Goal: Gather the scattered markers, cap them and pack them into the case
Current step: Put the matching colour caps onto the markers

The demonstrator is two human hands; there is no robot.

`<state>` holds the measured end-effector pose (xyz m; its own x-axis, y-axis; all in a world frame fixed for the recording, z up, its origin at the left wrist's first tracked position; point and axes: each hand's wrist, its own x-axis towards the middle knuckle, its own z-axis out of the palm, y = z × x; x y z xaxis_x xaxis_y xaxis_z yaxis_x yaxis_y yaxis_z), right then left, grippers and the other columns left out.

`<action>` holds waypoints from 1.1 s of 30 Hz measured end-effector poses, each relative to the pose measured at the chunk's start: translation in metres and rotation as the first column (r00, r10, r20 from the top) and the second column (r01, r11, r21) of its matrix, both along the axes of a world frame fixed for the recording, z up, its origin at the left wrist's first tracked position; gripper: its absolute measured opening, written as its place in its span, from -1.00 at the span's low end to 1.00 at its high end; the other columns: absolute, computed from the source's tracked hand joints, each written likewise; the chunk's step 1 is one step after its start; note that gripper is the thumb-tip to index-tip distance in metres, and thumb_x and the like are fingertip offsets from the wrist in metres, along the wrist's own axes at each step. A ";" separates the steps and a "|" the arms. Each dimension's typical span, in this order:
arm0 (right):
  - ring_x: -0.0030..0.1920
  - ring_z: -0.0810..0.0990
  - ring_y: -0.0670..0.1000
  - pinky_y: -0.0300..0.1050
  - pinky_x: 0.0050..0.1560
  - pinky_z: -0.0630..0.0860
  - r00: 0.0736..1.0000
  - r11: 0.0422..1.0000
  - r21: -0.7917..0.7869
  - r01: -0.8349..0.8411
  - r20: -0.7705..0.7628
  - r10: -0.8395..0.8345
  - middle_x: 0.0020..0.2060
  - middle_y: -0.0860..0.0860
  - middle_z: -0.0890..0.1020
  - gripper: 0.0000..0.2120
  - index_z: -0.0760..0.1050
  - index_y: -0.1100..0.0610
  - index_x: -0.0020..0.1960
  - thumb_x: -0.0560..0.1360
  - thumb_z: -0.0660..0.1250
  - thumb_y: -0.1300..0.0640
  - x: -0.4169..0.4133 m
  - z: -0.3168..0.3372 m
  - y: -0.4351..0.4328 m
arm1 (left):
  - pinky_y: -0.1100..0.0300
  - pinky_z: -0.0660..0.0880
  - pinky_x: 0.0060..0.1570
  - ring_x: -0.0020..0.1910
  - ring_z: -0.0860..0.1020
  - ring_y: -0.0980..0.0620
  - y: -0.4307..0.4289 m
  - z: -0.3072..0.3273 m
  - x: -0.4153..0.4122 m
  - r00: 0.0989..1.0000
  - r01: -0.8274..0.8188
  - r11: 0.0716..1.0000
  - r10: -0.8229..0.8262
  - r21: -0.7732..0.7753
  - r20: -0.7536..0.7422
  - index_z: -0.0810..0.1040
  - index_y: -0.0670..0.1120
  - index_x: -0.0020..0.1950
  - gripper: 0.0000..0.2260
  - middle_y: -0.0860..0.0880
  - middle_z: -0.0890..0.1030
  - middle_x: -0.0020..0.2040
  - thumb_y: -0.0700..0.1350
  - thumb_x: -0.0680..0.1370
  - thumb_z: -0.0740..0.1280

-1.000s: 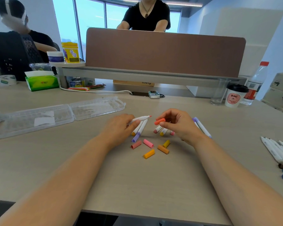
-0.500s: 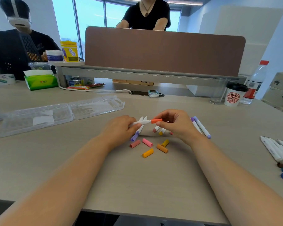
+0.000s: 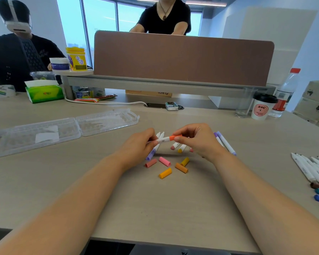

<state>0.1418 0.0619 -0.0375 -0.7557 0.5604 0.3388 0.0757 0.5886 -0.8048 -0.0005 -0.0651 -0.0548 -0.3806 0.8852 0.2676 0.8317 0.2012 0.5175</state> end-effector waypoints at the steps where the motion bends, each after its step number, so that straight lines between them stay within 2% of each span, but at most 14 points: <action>1: -0.29 0.55 -0.18 -0.49 -0.40 0.39 1.000 1.000 0.008 0.004 0.011 -0.004 -0.29 -0.11 0.61 -0.86 0.65 0.21 -0.04 0.41 0.43 0.26 0.000 0.000 0.000 | 0.32 0.30 -0.32 -0.21 0.41 0.02 0.000 0.000 0.001 1.000 0.005 1.000 -0.005 0.001 -0.002 0.40 -0.06 -0.05 -0.93 -0.06 0.53 -0.11 -0.11 0.61 0.17; 4: -0.23 0.58 -0.12 -0.44 -0.30 0.49 1.000 1.000 -0.007 0.021 0.011 -0.021 -0.25 -0.06 0.63 -0.89 0.65 0.18 -0.07 0.41 0.43 0.28 0.000 -0.001 0.003 | 0.37 0.29 -0.35 -0.30 0.41 0.09 0.002 0.001 0.006 1.000 0.009 1.000 -0.009 0.023 0.007 0.40 -0.07 -0.06 -0.92 -0.03 0.54 -0.19 -0.11 0.62 0.17; 6: -0.16 0.62 -0.05 -0.27 -0.09 0.59 0.995 0.992 -0.126 0.016 -0.097 -0.028 -0.22 0.00 0.65 -0.86 0.62 0.11 -0.08 0.41 0.42 0.31 0.000 -0.001 0.006 | 0.31 0.34 -0.33 -0.30 0.43 0.07 0.007 0.002 0.011 0.996 -0.008 0.996 0.000 0.084 0.093 0.40 -0.05 -0.06 -0.91 0.02 0.50 -0.25 -0.11 0.61 0.17; 8: -0.14 0.64 -0.04 -0.20 -0.02 0.60 0.972 0.953 -0.298 -0.049 -0.232 -0.023 -0.20 0.01 0.64 -0.76 0.55 0.09 0.00 0.42 0.39 0.36 -0.002 -0.002 0.007 | 0.23 0.38 -0.30 -0.26 0.46 0.03 0.014 0.004 0.019 0.979 -0.021 0.993 -0.004 0.119 0.206 0.40 -0.05 -0.04 -0.93 0.02 0.50 -0.24 -0.13 0.62 0.15; 10: -0.11 0.64 -0.03 -0.19 -0.01 0.60 0.963 0.898 -0.427 -0.102 -0.267 -0.018 -0.16 0.03 0.64 -0.71 0.49 0.12 0.07 0.43 0.36 0.39 -0.004 -0.003 0.007 | 0.25 0.40 -0.20 -0.13 0.49 0.04 0.022 0.007 0.024 0.971 -0.012 0.992 -0.018 0.122 0.239 0.39 -0.04 0.02 -0.93 -0.02 0.51 -0.12 -0.17 0.62 0.13; 12: -0.08 0.63 -0.02 -0.22 -0.03 0.59 0.968 0.864 -0.490 -0.116 -0.250 -0.012 -0.12 0.04 0.64 -0.76 0.50 0.13 0.03 0.45 0.34 0.39 -0.004 -0.005 0.008 | 0.35 0.40 -0.16 -0.04 0.51 0.10 0.029 0.009 0.027 0.965 0.021 0.989 -0.059 0.148 0.256 0.41 -0.06 0.08 -0.90 -0.04 0.50 0.02 -0.20 0.62 0.14; 16: -0.14 0.58 -0.11 -0.26 -0.14 0.51 0.966 0.881 -0.473 0.008 -0.224 -0.129 -0.14 -0.03 0.62 -0.82 0.53 0.13 0.10 0.52 0.29 0.27 0.002 -0.005 0.023 | 0.43 0.43 -0.19 -0.08 0.54 0.11 0.042 0.016 0.023 0.931 0.003 0.987 -0.060 0.158 0.359 0.45 -0.12 0.10 -0.88 -0.07 0.54 0.03 -0.23 0.60 0.17; 18: -0.15 0.55 -0.11 -0.26 -0.16 0.49 0.951 0.888 -0.444 0.122 -0.205 -0.233 -0.14 -0.04 0.59 -0.77 0.49 0.14 0.21 0.57 0.24 0.18 0.008 -0.004 0.035 | 0.46 0.38 -0.20 -0.08 0.51 0.10 0.051 0.018 0.019 0.954 -0.022 0.994 -0.011 0.107 0.298 0.48 -0.17 0.13 -0.80 -0.09 0.54 -0.01 -0.27 0.62 0.10; 21: -0.11 0.56 -0.02 -0.24 -0.18 0.51 0.936 0.902 -0.288 0.323 -0.042 -0.349 -0.06 0.08 0.58 -0.68 0.37 0.10 0.34 0.60 0.18 0.14 0.016 -0.007 0.051 | 0.32 0.36 -0.03 0.03 0.51 0.03 0.063 0.018 0.015 0.999 -0.013 1.000 0.015 -0.026 0.044 0.56 -0.14 0.15 -0.76 -0.09 0.55 0.10 -0.25 0.60 0.15; 23: -0.11 0.55 0.01 -0.21 -0.19 0.50 0.911 0.894 -0.185 0.409 0.029 -0.411 -0.07 0.14 0.59 -0.75 0.38 0.02 0.25 0.58 0.22 0.14 0.017 -0.012 0.057 | 0.28 0.36 -0.03 0.02 0.55 0.02 0.071 0.017 0.018 0.996 0.013 0.994 -0.022 -0.110 -0.083 0.59 -0.09 0.15 -0.78 -0.07 0.56 0.10 -0.19 0.58 0.21; 25: -0.11 0.53 0.00 -0.16 -0.12 0.48 0.896 0.892 -0.092 0.443 0.062 -0.439 -0.10 0.07 0.58 -0.92 0.46 0.03 0.04 0.55 0.26 0.15 0.016 -0.015 0.061 | 0.24 0.38 -0.05 0.01 0.55 0.00 0.080 0.016 0.023 0.987 0.022 0.988 -0.047 -0.155 -0.157 0.61 -0.08 0.14 -0.78 -0.08 0.56 0.10 -0.13 0.57 0.23; 27: -0.07 0.54 -0.01 -0.15 -0.04 0.47 0.895 0.893 -0.069 0.445 0.077 -0.440 -0.11 0.00 0.58 -0.92 0.54 0.04 -0.06 0.53 0.28 0.17 0.015 -0.017 0.064 | 0.20 0.38 -0.07 0.05 0.52 -0.03 0.091 0.013 0.027 0.972 0.003 0.984 -0.045 -0.177 -0.232 0.61 -0.08 0.15 -0.77 -0.09 0.58 0.09 -0.07 0.57 0.24; 30: 0.01 0.55 -0.02 -0.15 0.10 0.48 0.879 0.875 -0.092 0.476 0.098 -0.468 0.02 0.03 0.62 -0.80 0.62 0.07 0.05 0.51 0.27 0.23 0.015 -0.018 0.064 | 0.18 0.38 -0.14 0.01 0.53 -0.05 0.106 0.006 0.031 0.952 -0.060 0.972 -0.013 -0.228 -0.305 0.61 -0.11 0.09 -0.74 -0.10 0.61 0.02 0.02 0.54 0.28; 33: 0.03 0.49 -0.09 -0.34 0.00 0.36 0.884 0.890 -0.054 0.453 0.157 -0.440 0.17 0.01 0.59 -0.68 0.56 0.08 0.22 0.50 0.26 0.25 0.015 -0.018 0.062 | 0.16 0.42 -0.15 -0.03 0.55 -0.06 0.115 0.001 0.032 0.939 -0.116 0.955 0.015 -0.274 -0.344 0.62 -0.14 0.02 -0.74 -0.12 0.62 -0.03 0.03 0.50 0.33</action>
